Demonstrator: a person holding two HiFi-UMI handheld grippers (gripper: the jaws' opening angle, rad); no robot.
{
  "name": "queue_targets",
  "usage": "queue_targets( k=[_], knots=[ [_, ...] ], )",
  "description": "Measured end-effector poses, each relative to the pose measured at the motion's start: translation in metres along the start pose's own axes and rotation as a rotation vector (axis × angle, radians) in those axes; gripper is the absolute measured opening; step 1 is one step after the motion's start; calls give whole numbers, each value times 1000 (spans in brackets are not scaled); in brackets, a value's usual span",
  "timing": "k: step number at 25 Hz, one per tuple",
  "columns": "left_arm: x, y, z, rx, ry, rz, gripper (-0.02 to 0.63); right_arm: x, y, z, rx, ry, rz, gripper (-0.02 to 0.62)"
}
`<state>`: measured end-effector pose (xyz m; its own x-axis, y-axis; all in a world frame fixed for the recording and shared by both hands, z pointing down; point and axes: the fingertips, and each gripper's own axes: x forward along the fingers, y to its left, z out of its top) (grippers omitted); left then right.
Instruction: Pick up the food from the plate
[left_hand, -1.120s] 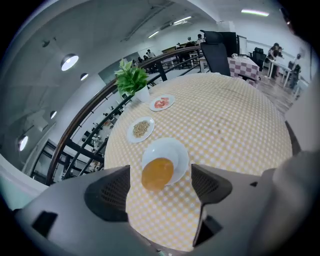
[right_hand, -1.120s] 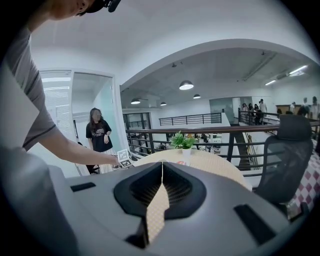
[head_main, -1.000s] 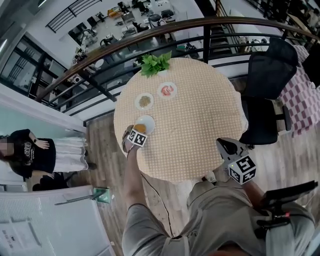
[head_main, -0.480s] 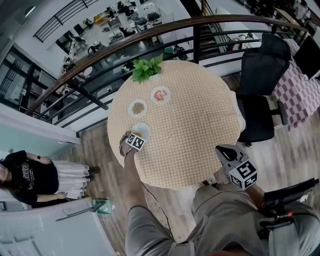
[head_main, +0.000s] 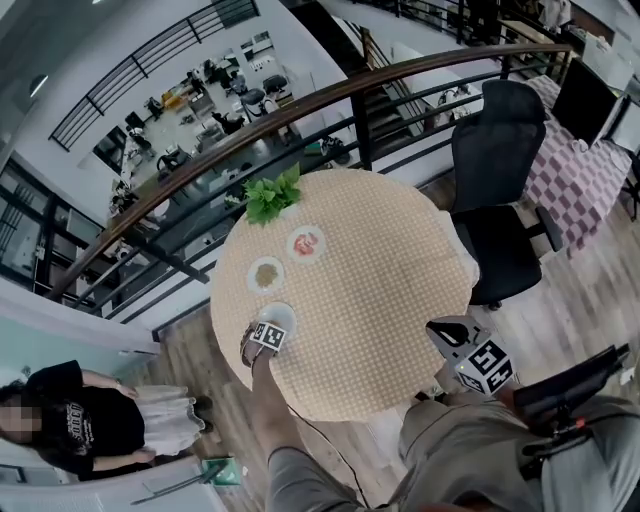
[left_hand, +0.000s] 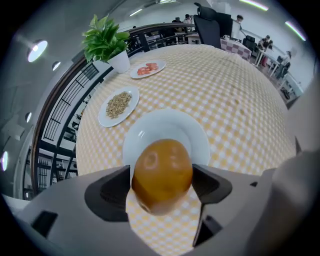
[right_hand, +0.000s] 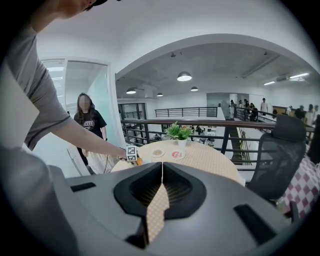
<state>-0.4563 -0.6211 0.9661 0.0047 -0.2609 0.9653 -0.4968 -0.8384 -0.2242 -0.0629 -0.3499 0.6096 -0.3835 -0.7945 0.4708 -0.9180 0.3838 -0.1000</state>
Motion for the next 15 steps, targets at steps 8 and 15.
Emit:
queue_targets(
  k=[8,15],
  knots=[
    [2,3,5,7,-2,-3,396,5,1,6,-4,-7,2,15],
    [5,0,8,28,29,4,373,9,0,5,-8,-3,9,15]
  ],
)
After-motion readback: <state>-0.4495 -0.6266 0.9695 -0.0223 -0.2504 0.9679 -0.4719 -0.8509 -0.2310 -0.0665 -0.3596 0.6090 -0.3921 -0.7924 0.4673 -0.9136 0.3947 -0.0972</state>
